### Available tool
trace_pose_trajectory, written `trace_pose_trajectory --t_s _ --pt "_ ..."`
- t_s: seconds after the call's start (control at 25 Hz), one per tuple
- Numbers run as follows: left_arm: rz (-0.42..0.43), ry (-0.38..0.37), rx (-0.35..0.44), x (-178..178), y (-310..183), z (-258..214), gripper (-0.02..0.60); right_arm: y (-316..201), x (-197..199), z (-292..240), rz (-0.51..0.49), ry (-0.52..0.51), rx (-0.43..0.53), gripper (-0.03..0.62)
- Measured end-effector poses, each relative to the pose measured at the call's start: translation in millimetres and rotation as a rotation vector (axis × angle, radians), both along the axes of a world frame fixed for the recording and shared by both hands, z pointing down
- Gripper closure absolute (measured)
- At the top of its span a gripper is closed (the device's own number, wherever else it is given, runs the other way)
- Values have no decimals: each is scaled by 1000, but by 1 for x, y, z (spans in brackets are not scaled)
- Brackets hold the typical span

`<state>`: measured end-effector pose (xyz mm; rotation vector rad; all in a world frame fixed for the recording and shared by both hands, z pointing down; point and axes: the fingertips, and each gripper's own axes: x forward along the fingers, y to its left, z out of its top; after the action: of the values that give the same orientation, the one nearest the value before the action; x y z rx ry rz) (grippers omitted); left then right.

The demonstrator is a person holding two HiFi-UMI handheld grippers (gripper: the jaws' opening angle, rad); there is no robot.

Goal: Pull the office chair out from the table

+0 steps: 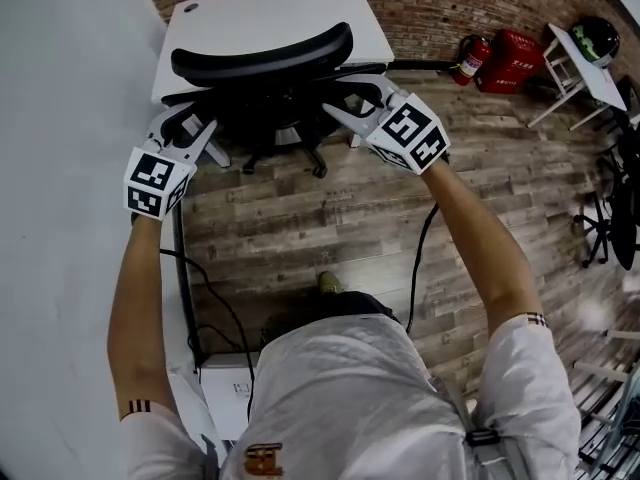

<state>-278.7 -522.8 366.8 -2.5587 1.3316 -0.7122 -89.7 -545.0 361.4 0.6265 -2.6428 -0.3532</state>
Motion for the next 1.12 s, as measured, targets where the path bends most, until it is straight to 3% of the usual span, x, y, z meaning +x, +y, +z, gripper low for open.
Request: trace_pose_trajectory --t_s 0.24,0.44,0.76,1.0,1.12 --pt "-35 -228 -46 -37 -26 27 370 -31 15 15 2 123 46 416" --pt "-25 -371 -93 -64 -51 41 354 -63 26 27 23 277 78 375" --pt "16 -556 -183 -103 -89 75 328 -107 45 64 69 485 52 346" --pt "121 -677 -269 -111 -105 107 328 -124 42 105 -41 721 40 342" --pt "160 -700 -291 -110 -111 116 330 -131 39 115 -74 766 15 342"
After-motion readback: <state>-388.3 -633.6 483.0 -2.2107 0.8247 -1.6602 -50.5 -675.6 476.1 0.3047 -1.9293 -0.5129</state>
